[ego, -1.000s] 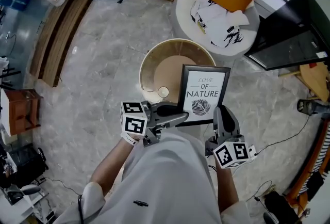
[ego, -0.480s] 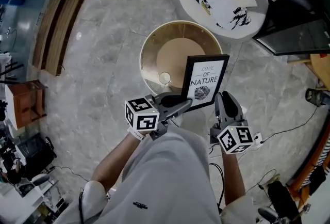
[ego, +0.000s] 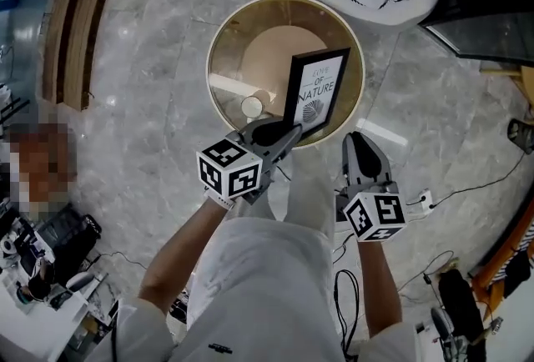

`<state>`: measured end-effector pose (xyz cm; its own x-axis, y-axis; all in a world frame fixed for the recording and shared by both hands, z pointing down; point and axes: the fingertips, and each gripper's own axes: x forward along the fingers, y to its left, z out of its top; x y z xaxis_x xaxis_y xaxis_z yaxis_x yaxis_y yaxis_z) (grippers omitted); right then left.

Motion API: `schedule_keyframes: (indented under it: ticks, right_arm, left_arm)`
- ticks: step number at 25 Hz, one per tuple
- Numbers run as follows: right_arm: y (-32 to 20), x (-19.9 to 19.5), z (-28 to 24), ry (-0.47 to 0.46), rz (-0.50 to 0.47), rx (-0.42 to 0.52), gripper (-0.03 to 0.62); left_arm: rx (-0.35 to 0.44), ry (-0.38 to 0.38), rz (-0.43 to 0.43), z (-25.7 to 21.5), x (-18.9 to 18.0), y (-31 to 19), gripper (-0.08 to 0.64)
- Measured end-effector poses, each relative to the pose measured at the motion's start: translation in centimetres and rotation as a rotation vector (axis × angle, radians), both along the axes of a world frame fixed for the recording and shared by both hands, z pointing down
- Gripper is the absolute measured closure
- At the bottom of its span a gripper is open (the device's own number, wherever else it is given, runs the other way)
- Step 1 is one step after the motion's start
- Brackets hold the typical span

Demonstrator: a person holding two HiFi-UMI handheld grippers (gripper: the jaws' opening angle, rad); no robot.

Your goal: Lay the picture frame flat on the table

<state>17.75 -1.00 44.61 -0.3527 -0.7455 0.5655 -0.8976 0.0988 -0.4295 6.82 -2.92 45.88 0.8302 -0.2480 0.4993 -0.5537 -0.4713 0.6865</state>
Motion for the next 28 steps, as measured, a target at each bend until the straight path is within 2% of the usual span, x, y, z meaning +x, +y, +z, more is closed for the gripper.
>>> schedule_keyframes:
  ticks: [5,12,15,28]
  right_arm:
    - [-0.4,1.1,5.8,0.043,-0.005,-0.046,0.575]
    - [-1.3,2.2,13.1,-0.006,0.017,-0.110,0.577]
    - [-2.1,2.2,16.0,-0.017,0.019,-0.135,0.577]
    - [-2.7,0.1,22.7,-0.038,0.023,-0.209,0.578]
  left_arm:
    - [-0.014,-0.060,-0.010,7.0,0.5,-1.4,0.511]
    - [-0.074,-0.090,-0.022,15.5,1.5,-3.6,0.509]
    - [-0.099,-0.084,0.002,18.4,1.8,-4.6,0.509]
    - [-0.207,-0.094,0.094,28.7,1.1,-6.8,0.509]
